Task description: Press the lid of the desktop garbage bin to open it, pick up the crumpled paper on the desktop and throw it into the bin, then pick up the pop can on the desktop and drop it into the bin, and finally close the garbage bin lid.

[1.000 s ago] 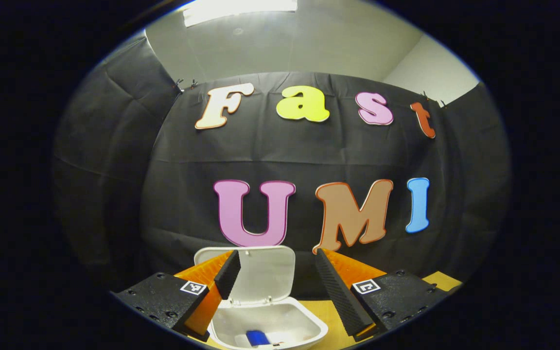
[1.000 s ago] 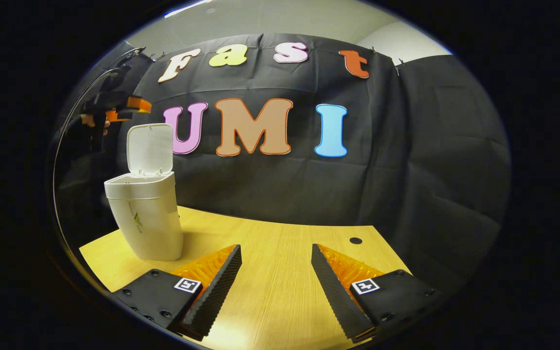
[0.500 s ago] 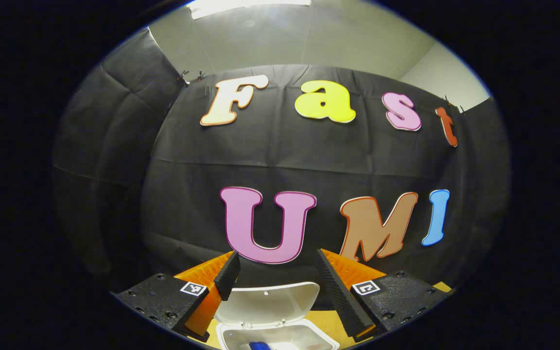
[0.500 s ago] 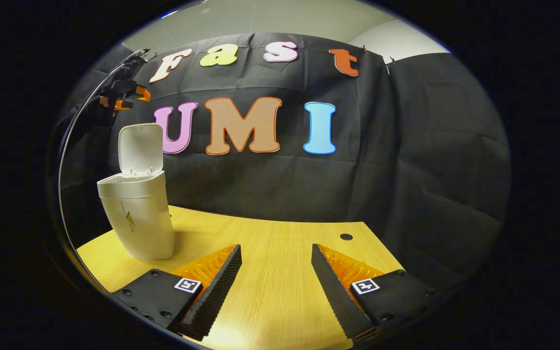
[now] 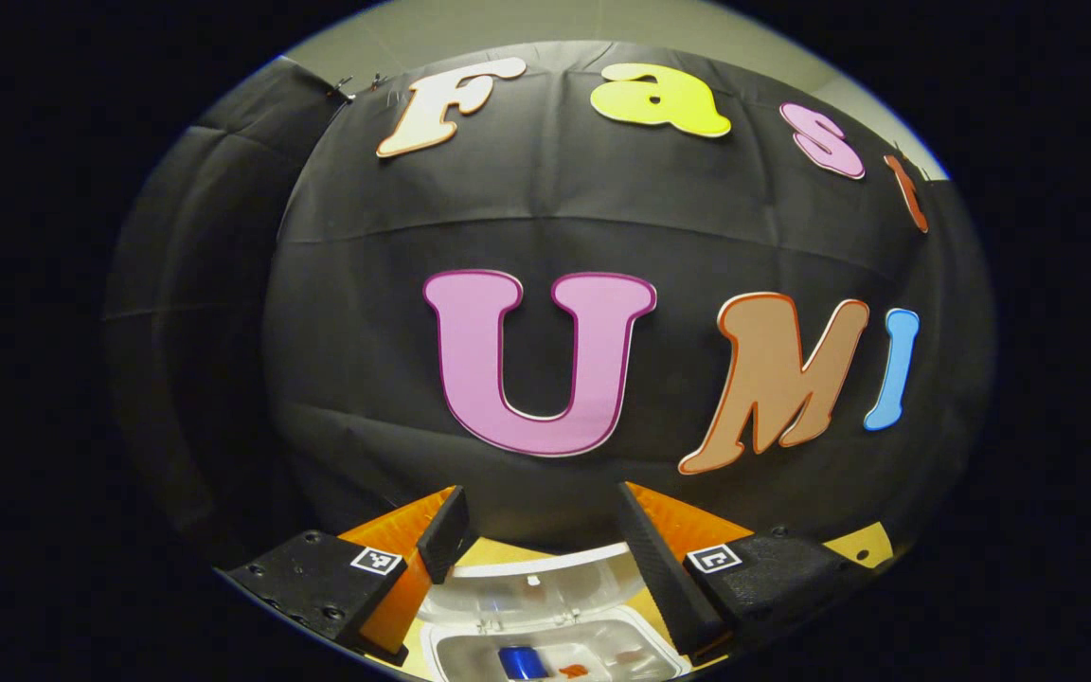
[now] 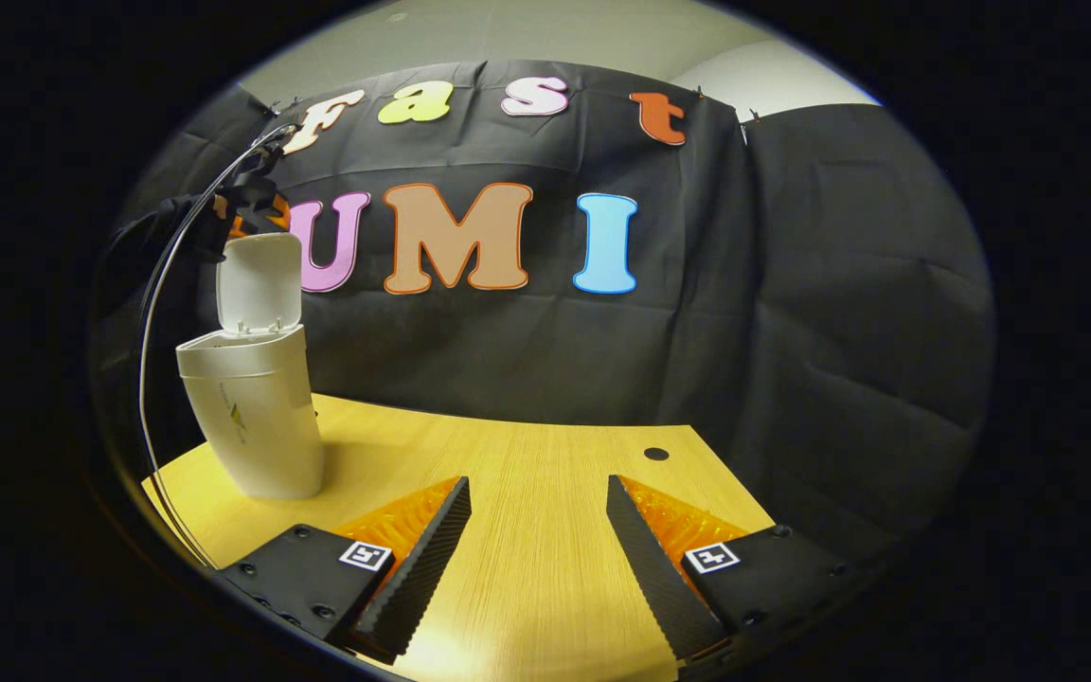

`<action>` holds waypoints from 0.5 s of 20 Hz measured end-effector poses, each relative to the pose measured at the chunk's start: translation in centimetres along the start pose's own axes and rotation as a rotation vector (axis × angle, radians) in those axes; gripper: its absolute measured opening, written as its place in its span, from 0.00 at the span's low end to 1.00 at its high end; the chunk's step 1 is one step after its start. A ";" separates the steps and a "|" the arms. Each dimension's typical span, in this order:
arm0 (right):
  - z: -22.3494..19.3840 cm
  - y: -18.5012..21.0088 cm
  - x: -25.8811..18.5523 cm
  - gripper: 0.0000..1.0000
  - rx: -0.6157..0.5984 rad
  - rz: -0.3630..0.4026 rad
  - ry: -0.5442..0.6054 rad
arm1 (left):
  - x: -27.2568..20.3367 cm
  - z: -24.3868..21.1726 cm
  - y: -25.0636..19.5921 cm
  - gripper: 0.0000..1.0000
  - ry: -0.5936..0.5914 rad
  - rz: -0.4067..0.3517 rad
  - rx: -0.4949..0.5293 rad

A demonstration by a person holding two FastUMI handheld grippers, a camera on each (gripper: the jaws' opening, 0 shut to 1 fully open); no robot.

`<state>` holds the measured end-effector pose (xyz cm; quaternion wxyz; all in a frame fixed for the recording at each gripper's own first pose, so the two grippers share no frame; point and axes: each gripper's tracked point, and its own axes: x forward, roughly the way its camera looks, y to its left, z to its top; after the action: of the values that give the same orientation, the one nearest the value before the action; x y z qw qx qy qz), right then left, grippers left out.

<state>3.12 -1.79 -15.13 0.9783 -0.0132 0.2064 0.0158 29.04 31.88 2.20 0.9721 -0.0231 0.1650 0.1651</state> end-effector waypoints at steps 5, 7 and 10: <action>-0.1 0.2 0.4 0.96 0.011 0.015 0.001 | -1.3 -0.3 -0.2 0.93 0.000 0.001 -0.018; 0.0 0.5 0.5 0.97 0.010 0.027 -0.002 | -2.3 -0.7 -0.4 0.92 0.000 -0.006 -0.023; 0.1 0.9 0.6 1.00 0.004 0.049 -0.005 | -4.2 -1.5 -1.0 0.90 0.000 -0.023 -0.041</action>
<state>3.73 -0.88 -15.29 0.9781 -0.0060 0.2044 0.0393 25.17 29.43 2.13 0.9733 -0.0447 0.1611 0.1575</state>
